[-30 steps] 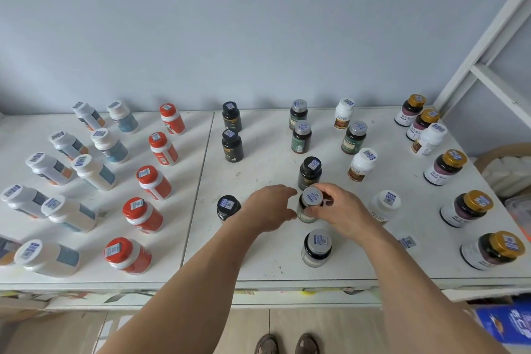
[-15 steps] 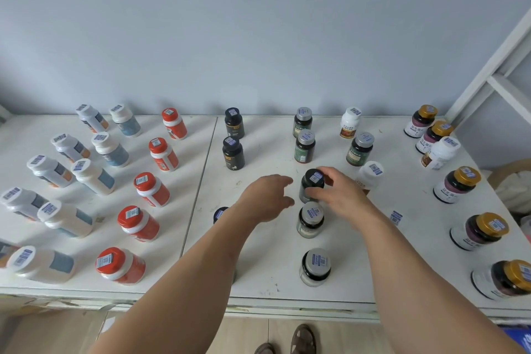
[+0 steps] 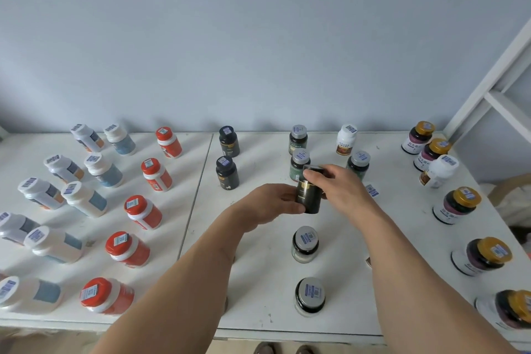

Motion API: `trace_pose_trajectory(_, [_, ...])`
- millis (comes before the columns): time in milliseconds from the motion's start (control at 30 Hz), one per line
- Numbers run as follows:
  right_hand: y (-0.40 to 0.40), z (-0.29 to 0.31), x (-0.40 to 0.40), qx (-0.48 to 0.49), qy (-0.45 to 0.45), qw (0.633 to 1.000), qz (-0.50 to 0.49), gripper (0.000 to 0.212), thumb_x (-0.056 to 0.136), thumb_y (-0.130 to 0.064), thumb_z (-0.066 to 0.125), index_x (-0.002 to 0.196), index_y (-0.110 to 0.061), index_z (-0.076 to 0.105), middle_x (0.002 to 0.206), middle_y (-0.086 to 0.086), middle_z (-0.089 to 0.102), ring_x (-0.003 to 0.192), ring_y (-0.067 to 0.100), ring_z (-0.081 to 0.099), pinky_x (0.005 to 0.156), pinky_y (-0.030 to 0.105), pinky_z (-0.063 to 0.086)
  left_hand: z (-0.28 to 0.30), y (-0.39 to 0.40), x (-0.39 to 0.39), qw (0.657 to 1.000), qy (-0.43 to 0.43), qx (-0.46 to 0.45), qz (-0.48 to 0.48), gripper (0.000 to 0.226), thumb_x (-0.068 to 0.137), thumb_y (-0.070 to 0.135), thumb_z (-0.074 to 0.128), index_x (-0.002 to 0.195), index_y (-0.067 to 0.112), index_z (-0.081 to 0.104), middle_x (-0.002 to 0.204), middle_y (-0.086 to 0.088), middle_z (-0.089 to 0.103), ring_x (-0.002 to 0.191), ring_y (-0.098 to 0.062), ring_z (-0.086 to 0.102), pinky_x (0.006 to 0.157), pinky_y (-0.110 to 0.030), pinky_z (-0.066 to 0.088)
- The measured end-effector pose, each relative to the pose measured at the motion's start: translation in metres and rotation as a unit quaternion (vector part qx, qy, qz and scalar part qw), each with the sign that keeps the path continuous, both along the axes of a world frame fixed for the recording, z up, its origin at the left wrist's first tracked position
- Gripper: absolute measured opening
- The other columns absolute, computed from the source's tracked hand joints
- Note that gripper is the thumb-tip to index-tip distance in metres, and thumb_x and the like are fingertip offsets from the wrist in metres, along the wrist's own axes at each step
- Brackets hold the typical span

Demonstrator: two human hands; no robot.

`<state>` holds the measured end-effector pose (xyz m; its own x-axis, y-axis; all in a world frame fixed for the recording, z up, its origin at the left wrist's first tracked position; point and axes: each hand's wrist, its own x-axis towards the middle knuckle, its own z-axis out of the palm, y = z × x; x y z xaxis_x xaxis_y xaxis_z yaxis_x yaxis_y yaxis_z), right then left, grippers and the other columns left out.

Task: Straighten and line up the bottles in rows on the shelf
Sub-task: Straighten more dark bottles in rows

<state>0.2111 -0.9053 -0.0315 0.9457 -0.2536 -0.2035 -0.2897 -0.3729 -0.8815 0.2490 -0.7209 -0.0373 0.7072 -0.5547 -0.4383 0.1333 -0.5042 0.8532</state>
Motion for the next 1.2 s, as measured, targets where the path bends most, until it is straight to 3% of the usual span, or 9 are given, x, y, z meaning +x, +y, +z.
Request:
trace_pose_trajectory(167, [0.002,0.004,0.006,0.005,0.019,1.0,-0.012,0.037,0.083,-0.057,0.065,0.092,-0.023,0.074,0.088,-0.004,0.074,0.084,0.016,0.07,0.087,0.044,0.057,-0.002,0.001,0.008,0.999,0.047,-0.02,-0.017,0.04,0.07,0.04,0.081,0.109,0.04,0.071,0.111,0.013,0.072,0.115,-0.017,0.061,0.108,-0.046,0.04])
trace_pose_trajectory(333, [0.003,0.0,0.009,0.005,0.029,0.999,-0.018,0.039,0.082,-0.059,0.065,0.088,-0.022,0.074,0.087,-0.001,0.075,0.083,0.02,0.072,0.086,0.044,0.058,-0.005,0.002,0.014,0.995,0.078,-0.056,-0.014,0.028,0.082,0.019,0.076,0.109,0.027,0.072,0.108,0.006,0.074,0.108,-0.012,0.063,0.103,-0.032,0.047])
trace_pose_trajectory(533, [0.004,0.0,0.01,0.003,0.026,1.0,-0.009,0.036,0.086,-0.053,0.065,0.096,-0.02,0.074,0.093,-0.001,0.074,0.086,0.017,0.071,0.082,0.034,0.058,-0.01,0.005,0.019,0.997,0.062,-0.034,-0.019,0.04,0.072,0.031,0.081,0.111,0.031,0.072,0.111,0.007,0.073,0.116,-0.02,0.06,0.104,-0.036,0.045])
trace_pose_trajectory(633, [0.003,-0.003,0.011,-0.003,0.015,1.0,0.001,0.041,0.081,-0.059,0.066,0.1,-0.024,0.074,0.094,-0.006,0.074,0.09,0.014,0.07,0.088,0.038,0.057,-0.006,0.007,0.019,1.0,-0.005,0.018,-0.013,0.045,0.077,0.03,0.078,0.12,0.027,0.067,0.114,0.009,0.071,0.111,-0.014,0.063,0.102,-0.035,0.047])
trace_pose_trajectory(700, [0.004,-0.005,0.01,-0.021,0.011,1.0,0.008,0.048,0.076,-0.064,0.065,0.107,-0.028,0.072,0.098,-0.01,0.073,0.094,0.013,0.068,0.091,0.04,0.055,-0.002,0.01,0.02,0.987,-0.113,0.114,-0.033,0.049,0.084,0.035,0.072,0.13,0.023,0.059,0.123,0.007,0.066,0.111,-0.013,0.061,0.099,-0.034,0.048])
trace_pose_trajectory(800, [0.008,-0.006,0.008,-0.053,0.0,0.998,0.027,0.039,0.082,-0.054,0.067,0.112,-0.027,0.069,0.101,-0.01,0.07,0.095,0.011,0.064,0.081,0.028,0.05,0.006,0.016,0.015,0.896,-0.32,0.289,-0.109,0.047,0.094,0.042,0.056,0.138,0.026,0.051,0.135,0.006,0.057,0.121,-0.017,0.054,0.098,-0.036,0.047])
trace_pose_trajectory(867, [0.014,-0.005,0.007,-0.06,-0.01,0.997,0.041,0.033,0.084,-0.047,0.07,0.11,-0.028,0.068,0.098,-0.012,0.069,0.093,0.01,0.062,0.073,0.021,0.043,0.008,0.021,0.013,0.856,-0.386,0.322,-0.12,0.043,0.098,0.042,0.048,0.137,0.025,0.051,0.136,0.006,0.056,0.122,-0.02,0.053,0.094,-0.036,0.048])
trace_pose_trajectory(967, [0.026,-0.004,0.008,-0.059,-0.019,0.996,0.059,0.033,0.083,-0.044,0.072,0.112,-0.028,0.067,0.101,-0.01,0.069,0.095,0.012,0.062,0.075,0.023,0.041,0.006,0.033,0.008,0.831,-0.436,0.329,-0.106,0.036,0.098,0.04,0.045,0.127,0.022,0.058,0.127,0.005,0.06,0.115,-0.021,0.056,0.089,-0.035,0.048])
trace_pose_trajectory(1200, [0.068,0.0,0.011,-0.065,-0.017,0.993,0.1,0.029,0.083,-0.038,0.074,0.109,-0.029,0.064,0.097,-0.01,0.068,0.092,0.012,0.062,0.072,0.018,0.044,0.004,0.075,0.007,0.817,-0.459,0.342,-0.063,0.034,0.098,0.041,0.045,0.122,0.022,0.06,0.122,0.007,0.061,0.114,-0.02,0.056,0.087,-0.032,0.045])
